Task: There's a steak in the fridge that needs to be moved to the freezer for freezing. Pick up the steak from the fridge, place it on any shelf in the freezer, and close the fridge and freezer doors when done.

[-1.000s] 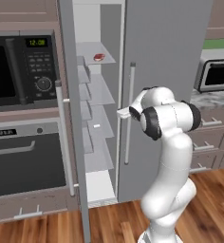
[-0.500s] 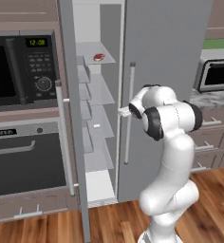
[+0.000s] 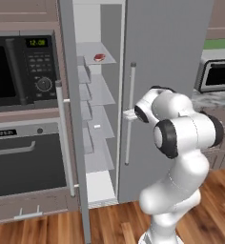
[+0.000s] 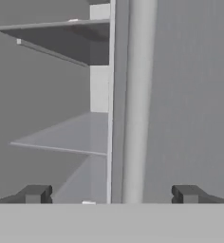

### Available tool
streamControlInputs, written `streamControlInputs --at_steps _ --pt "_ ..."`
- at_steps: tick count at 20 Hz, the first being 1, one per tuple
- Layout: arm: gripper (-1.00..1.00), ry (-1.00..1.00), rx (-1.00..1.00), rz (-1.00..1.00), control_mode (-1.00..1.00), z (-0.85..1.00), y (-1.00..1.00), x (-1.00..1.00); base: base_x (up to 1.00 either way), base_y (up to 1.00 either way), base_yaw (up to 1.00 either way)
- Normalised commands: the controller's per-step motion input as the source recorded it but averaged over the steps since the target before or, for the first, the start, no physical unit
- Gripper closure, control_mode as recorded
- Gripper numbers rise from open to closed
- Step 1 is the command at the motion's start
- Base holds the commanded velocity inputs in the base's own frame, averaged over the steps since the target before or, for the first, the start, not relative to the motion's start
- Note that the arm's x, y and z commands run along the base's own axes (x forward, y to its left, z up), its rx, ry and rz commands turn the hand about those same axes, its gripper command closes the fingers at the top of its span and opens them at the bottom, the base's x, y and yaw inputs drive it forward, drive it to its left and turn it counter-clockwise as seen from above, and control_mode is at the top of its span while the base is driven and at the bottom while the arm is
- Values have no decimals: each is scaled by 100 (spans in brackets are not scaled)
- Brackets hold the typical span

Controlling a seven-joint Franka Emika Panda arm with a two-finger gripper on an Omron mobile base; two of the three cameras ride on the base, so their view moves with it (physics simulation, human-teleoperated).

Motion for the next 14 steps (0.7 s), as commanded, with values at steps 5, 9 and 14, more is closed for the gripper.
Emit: streamControlInputs --at_steps 5,9,14 --pt "-100 2 -4 -9 -100 72 -46 -67 0 0 0" --pt "-100 -3 -16 -26 -100 87 -38 -42 0 0 0" --pt "-100 9 3 -12 -100 100 -30 -66 0 0 0"
